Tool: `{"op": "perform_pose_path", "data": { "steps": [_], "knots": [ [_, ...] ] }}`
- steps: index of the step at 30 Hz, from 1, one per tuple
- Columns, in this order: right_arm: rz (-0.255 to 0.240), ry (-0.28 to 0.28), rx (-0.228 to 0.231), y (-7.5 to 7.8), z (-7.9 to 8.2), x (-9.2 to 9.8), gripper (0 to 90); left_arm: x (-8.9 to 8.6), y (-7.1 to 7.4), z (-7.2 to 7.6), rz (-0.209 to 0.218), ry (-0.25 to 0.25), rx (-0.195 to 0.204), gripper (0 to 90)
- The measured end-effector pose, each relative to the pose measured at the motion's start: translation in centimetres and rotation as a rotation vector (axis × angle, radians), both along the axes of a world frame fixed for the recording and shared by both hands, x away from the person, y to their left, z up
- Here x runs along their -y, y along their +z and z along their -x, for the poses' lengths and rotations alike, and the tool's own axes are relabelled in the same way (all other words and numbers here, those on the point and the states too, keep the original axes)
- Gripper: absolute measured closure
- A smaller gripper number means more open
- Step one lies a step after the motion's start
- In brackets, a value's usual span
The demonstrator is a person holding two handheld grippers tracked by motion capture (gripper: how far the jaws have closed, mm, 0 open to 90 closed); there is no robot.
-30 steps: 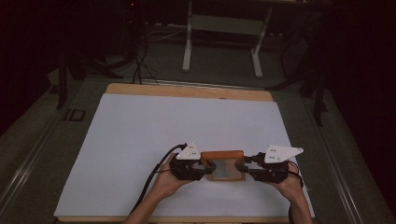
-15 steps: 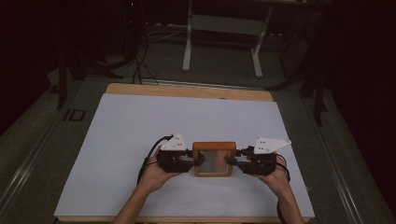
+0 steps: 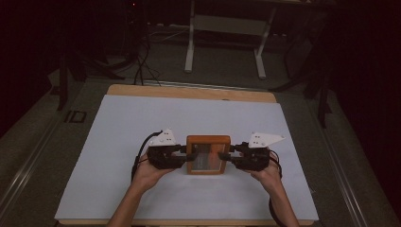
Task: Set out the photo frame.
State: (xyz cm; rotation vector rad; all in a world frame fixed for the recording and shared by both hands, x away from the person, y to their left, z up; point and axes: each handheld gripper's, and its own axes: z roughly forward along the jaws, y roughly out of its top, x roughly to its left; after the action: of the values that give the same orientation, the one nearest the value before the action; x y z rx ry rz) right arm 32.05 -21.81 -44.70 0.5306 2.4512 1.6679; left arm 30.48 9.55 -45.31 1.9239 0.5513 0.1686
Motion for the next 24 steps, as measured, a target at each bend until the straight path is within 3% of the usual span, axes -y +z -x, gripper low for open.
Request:
{"op": "perform_pose_path", "data": {
  "steps": [13, 24],
  "knots": [
    [-0.046, -0.01, -0.026, 0.2, -0.5, -1.5, 63.7, -1.7, 0.5, -0.1, 0.047, 0.038, -0.005, 63.2],
    [-0.05, -0.028, -0.049, 0.1, -0.6, -2.1, 63.4, -2.2, 0.4, -0.5, 0.054, 0.043, -0.033, 62.8]
  ]
}}
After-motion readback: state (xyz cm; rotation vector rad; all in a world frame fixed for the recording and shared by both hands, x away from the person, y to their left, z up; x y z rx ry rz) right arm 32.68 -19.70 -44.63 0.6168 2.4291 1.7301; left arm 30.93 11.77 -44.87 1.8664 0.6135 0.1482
